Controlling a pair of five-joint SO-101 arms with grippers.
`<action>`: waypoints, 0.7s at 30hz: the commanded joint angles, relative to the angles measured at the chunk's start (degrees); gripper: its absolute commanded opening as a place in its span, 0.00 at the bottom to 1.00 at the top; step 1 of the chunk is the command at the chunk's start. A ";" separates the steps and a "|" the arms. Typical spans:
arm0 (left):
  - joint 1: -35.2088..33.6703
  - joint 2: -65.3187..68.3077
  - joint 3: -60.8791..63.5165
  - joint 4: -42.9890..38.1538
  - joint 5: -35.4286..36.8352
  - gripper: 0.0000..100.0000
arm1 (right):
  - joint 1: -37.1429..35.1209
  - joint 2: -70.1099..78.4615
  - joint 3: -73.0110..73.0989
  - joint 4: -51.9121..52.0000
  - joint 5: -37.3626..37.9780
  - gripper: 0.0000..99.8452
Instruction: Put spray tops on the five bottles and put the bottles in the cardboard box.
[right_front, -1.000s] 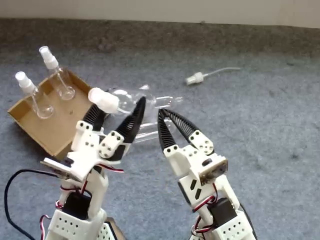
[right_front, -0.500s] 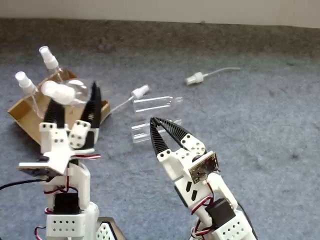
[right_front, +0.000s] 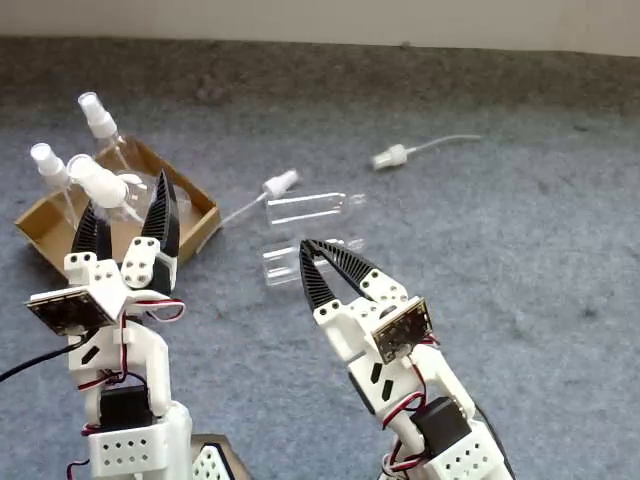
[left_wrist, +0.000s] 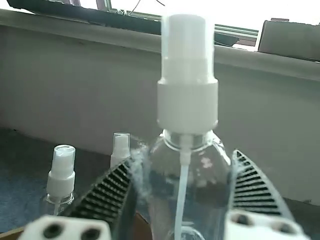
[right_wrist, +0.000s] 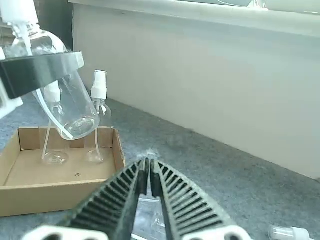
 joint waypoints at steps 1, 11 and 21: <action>0.40 -0.57 1.10 0.26 -7.56 0.15 | -0.40 -0.04 8.04 0.31 0.35 0.00; 1.01 -0.40 -5.05 8.35 -10.11 0.15 | -0.40 -0.04 8.04 0.31 0.35 0.00; 0.92 28.26 -24.40 11.16 -9.93 0.15 | -0.40 -0.04 8.04 0.40 0.35 0.00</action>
